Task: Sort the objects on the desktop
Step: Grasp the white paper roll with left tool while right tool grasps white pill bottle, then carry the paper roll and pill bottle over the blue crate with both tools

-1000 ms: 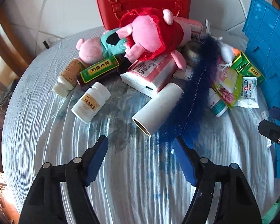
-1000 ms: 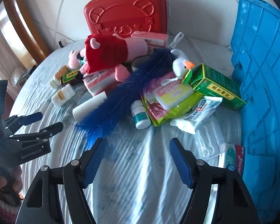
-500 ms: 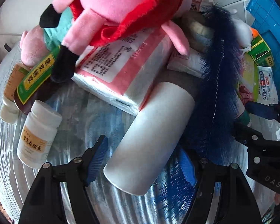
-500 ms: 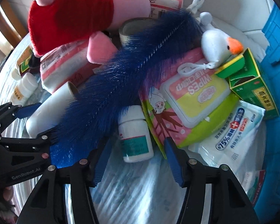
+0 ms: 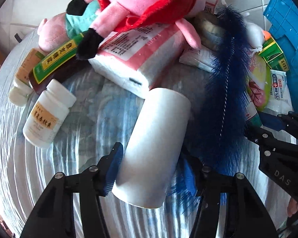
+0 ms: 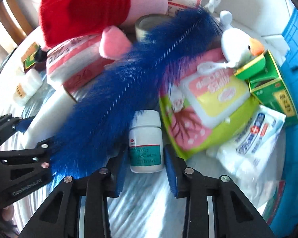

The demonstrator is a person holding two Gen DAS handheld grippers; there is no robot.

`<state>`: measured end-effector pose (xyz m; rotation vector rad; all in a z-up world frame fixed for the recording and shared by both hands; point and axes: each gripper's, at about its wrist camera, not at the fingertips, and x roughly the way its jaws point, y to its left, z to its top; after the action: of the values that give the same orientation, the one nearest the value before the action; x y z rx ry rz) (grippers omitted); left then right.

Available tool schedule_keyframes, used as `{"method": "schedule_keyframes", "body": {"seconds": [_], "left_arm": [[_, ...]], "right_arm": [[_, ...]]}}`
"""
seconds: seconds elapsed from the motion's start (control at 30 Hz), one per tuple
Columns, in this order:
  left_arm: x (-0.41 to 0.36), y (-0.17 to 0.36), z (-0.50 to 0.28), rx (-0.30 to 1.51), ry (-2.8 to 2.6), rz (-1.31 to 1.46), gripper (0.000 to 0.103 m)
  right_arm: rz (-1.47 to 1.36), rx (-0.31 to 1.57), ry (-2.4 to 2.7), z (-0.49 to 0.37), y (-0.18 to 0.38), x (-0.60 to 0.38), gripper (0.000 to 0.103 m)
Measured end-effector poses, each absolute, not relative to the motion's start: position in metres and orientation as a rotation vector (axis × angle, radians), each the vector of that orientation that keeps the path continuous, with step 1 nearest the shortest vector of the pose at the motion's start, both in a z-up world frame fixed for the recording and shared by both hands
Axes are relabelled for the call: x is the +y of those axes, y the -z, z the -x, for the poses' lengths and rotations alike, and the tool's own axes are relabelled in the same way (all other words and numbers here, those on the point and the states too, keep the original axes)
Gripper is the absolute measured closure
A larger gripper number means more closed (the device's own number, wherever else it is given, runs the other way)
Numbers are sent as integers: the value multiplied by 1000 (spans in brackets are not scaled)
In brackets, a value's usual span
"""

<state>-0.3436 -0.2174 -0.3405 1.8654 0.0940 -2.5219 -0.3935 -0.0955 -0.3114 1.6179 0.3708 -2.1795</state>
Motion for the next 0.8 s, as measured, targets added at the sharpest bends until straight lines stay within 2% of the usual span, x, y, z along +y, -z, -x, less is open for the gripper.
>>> {"method": "schedule_keyframes", "body": {"seconds": [0.13,0.43,0.8], "left_arm": [[-231,320,313,127,2521,-1806,57],[-250,276,251,137,2573,-1676,57],[-269,185,208,77,2741,-1387,57]], "right_arm": [[-1617,351,2178,374,301,-86,69],[-1501,337,2222,320,252,-82,69],[-1236,291,2350,248,164,-92,69]]}}
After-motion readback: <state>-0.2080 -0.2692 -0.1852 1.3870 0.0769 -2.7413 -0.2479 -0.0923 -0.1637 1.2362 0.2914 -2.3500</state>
